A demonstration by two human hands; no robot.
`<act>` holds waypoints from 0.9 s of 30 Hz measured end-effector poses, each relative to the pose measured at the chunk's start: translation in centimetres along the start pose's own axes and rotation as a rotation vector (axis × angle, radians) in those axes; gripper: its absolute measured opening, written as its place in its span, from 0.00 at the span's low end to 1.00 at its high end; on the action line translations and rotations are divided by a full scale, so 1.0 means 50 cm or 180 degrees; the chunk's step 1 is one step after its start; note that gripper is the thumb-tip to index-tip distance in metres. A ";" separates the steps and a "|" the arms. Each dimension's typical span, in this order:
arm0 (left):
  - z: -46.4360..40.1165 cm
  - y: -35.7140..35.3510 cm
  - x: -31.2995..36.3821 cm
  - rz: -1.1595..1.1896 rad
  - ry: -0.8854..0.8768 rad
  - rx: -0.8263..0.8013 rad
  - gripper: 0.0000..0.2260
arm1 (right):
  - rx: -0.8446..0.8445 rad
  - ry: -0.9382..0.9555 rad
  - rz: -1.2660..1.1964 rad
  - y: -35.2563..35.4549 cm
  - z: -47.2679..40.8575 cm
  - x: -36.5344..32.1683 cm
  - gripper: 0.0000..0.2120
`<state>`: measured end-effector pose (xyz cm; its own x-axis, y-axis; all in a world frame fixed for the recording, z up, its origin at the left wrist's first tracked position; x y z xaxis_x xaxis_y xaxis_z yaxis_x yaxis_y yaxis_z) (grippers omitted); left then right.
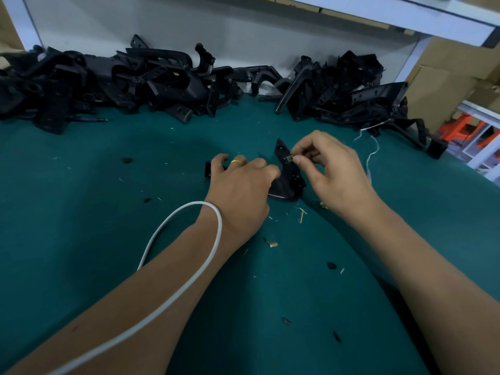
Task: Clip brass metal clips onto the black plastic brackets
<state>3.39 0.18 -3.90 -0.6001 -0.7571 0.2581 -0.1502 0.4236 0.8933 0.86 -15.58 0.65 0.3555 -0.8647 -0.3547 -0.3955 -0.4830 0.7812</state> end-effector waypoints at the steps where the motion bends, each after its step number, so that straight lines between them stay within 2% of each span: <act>1: -0.001 0.001 0.000 -0.0009 0.0001 -0.0002 0.15 | 0.0017 -0.0057 -0.0048 -0.001 0.000 0.000 0.03; 6: -0.002 0.003 -0.002 -0.0048 0.0019 -0.0028 0.13 | 0.0372 -0.0570 -0.0498 -0.003 0.003 0.009 0.09; 12: 0.004 0.013 0.007 -0.0189 -0.0068 0.0153 0.12 | 0.0545 -0.0526 -0.0527 -0.016 -0.002 -0.006 0.11; 18: 0.003 0.011 0.007 -0.0240 -0.0155 0.0163 0.14 | 0.0396 -0.0321 -0.0314 0.017 0.001 -0.013 0.15; 23: 0.002 0.006 0.018 -0.0338 -0.0223 0.0127 0.15 | 0.0083 -0.0540 -0.0378 0.038 0.011 0.000 0.15; 27: 0.005 0.013 0.020 -0.0304 -0.0253 0.0191 0.15 | -0.0070 -0.0441 0.0038 0.040 -0.004 -0.020 0.15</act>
<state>2.52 -0.17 -3.16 -0.6408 -0.7546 0.1410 -0.2550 0.3825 0.8881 -0.11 -15.67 2.68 0.2301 -0.8818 -0.4117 -0.3799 -0.4709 0.7962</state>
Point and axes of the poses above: each hand's wrist, its own z-axis away from the middle knuckle, its own y-axis out of the back of the hand, x = y × z, the point moved 5 cm from there along -z, towards the middle knuckle, and after that the axes turned 4 degrees about -x, right-handed, at the moved point
